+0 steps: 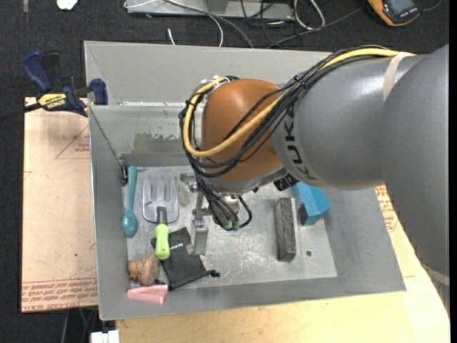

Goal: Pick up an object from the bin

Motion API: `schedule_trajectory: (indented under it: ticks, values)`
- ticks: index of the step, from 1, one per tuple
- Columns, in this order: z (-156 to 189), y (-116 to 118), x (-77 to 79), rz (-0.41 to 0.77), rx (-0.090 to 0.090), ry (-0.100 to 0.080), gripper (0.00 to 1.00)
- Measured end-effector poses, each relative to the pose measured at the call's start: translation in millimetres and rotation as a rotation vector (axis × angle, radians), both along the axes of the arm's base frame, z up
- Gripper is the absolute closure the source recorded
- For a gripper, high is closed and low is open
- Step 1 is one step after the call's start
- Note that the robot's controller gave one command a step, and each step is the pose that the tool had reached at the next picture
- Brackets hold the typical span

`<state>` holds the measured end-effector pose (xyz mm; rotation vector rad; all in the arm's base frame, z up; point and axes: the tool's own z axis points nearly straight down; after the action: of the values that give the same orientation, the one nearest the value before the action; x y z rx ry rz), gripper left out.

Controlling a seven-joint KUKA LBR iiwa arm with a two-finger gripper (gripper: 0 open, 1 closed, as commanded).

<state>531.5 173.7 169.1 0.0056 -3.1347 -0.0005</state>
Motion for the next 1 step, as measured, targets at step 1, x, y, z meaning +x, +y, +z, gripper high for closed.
schedule_trajectory:
  ticks: [1]
  values:
    - [3.2, -0.5, 1.2, -0.002, 0.001, -0.005, 0.00]
